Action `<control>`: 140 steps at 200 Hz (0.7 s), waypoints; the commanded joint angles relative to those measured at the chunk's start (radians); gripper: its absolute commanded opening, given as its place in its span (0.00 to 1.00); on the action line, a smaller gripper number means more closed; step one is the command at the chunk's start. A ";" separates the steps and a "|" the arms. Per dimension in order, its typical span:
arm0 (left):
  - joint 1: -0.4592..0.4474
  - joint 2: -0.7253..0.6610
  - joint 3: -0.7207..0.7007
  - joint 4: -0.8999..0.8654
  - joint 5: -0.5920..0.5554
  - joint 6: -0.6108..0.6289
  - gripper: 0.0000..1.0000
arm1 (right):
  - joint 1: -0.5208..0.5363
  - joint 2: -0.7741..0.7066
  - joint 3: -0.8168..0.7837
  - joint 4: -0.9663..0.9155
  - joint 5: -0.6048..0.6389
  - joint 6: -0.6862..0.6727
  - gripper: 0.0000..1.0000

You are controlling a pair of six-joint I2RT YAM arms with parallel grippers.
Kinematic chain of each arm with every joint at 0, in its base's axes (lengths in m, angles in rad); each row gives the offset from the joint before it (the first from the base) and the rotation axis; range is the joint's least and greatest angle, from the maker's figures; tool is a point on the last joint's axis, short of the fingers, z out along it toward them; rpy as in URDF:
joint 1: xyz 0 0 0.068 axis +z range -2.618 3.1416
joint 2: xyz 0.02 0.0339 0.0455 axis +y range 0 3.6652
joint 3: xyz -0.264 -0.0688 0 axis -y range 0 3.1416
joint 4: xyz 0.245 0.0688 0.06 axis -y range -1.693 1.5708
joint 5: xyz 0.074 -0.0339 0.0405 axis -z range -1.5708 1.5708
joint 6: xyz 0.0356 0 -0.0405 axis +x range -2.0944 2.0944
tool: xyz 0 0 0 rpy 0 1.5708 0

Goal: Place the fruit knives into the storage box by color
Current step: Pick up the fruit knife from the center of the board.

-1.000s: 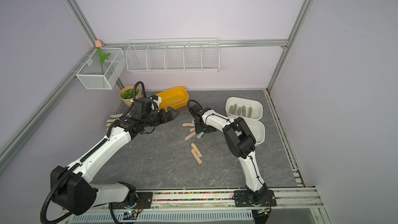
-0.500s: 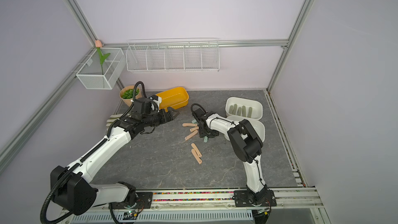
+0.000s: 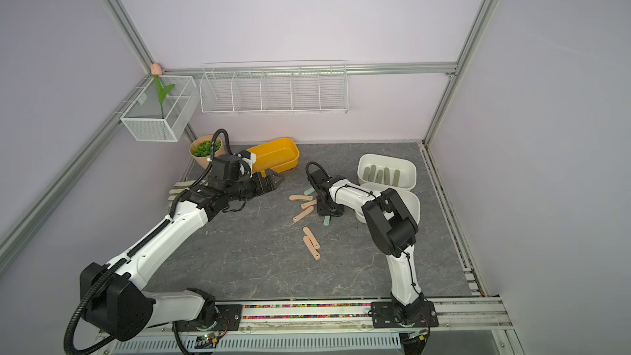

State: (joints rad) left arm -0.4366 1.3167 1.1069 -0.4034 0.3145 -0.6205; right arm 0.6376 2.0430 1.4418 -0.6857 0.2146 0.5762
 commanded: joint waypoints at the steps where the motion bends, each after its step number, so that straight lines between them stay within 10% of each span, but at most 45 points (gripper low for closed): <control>1: 0.007 0.003 -0.011 0.018 0.008 -0.007 0.99 | -0.009 0.041 0.012 -0.006 -0.023 -0.005 0.45; 140: 0.007 0.013 -0.011 0.030 0.019 -0.013 0.99 | -0.009 0.077 0.066 -0.005 -0.046 -0.032 0.28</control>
State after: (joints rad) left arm -0.4366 1.3170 1.1069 -0.3935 0.3222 -0.6209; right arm 0.6308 2.0838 1.5021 -0.6926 0.2081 0.5571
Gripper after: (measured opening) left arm 0.994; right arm 0.288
